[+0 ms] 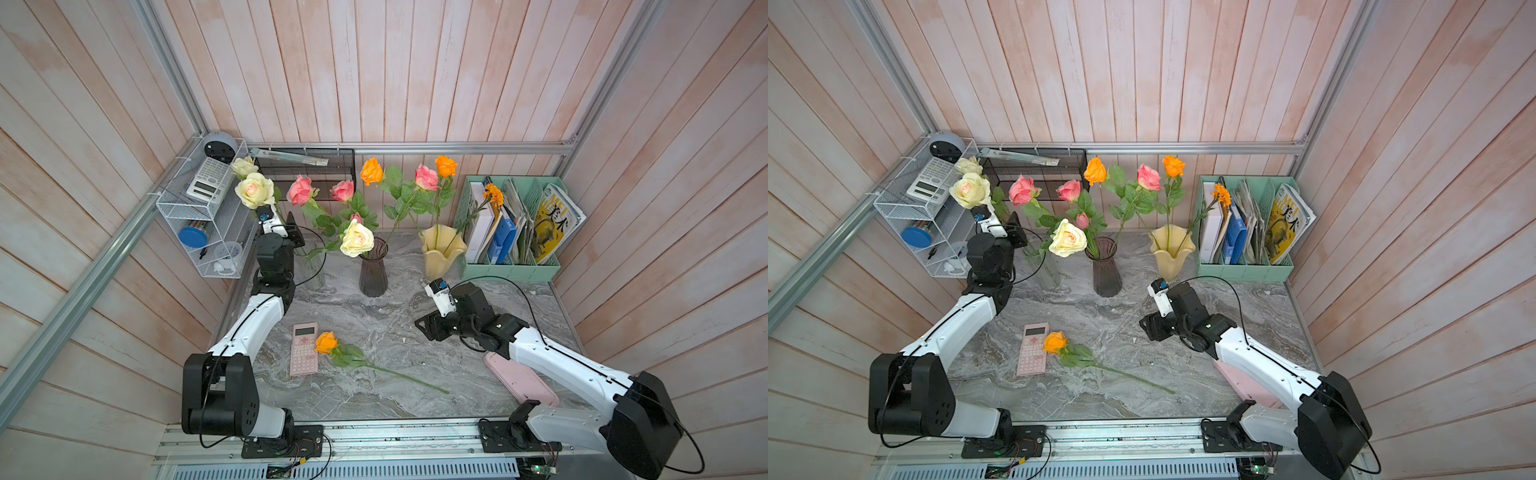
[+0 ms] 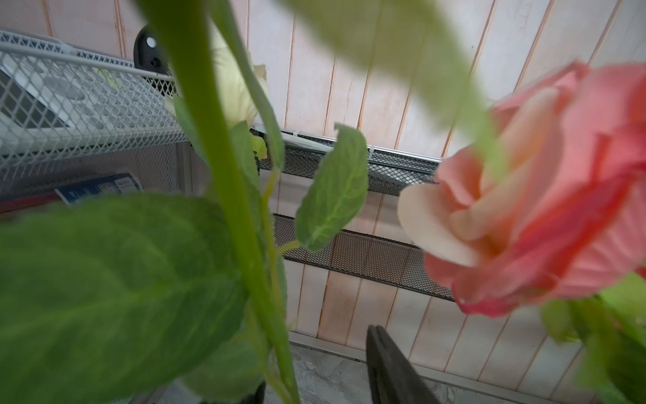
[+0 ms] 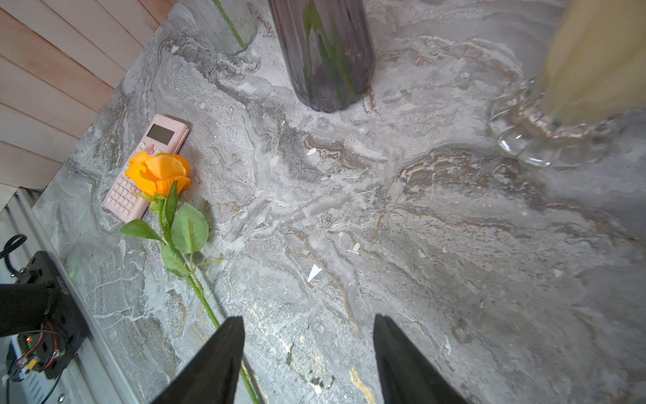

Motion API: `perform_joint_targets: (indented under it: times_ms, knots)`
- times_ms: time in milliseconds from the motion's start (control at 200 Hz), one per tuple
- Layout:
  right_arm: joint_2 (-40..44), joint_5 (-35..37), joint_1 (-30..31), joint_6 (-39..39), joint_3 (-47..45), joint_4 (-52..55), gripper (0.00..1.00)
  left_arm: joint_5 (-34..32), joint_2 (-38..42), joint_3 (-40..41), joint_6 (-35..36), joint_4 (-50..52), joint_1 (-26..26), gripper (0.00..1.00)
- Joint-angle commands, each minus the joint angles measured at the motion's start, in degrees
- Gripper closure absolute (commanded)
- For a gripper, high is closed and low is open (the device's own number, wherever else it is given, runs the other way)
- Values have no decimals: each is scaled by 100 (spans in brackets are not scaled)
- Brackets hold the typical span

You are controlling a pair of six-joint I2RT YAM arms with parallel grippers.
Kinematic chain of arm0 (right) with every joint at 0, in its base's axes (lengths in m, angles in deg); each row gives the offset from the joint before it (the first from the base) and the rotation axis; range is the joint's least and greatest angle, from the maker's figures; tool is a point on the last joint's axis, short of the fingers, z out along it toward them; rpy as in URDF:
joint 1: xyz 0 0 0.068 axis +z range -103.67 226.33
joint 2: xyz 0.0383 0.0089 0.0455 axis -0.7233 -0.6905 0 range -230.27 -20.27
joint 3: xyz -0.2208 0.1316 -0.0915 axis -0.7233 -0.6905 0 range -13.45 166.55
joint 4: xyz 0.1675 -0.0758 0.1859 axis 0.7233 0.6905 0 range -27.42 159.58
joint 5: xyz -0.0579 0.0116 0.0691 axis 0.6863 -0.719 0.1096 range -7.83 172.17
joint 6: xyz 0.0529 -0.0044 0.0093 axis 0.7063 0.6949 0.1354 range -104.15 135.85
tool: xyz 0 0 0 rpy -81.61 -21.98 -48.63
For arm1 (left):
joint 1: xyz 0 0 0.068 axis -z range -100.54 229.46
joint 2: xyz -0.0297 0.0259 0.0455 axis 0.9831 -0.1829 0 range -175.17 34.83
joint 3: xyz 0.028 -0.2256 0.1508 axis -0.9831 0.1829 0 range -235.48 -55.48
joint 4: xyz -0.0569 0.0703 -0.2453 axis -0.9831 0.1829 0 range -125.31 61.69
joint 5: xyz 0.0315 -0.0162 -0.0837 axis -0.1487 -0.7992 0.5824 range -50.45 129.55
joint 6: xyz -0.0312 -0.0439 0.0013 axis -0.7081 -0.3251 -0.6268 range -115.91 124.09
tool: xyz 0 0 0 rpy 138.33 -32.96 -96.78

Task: Arrange the flowers in different vases according to their colors
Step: Insert the flower into the vase.

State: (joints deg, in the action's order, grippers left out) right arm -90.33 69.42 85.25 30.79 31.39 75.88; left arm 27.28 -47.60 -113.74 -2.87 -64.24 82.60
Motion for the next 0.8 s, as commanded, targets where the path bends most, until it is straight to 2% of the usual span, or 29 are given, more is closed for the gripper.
perform_joint_targets:
  times_ms: [0,280,520,665,795]
  knots:
    - [-68,-450,199,-121,8,-21,35,6,371,108,-71,16,20,41]
    - [-400,-639,687,-432,253,240,35,146,1086,355,-104,671,46,11]
    - [-894,-688,1562,-944,666,679,35,346,2293,576,-509,1614,177,4]
    - [-1364,-179,2047,-1139,995,1062,35,333,2968,622,-843,2581,357,3]
    - [-1759,-27,2291,-1262,1268,1224,35,209,3588,793,-1303,3351,645,3]
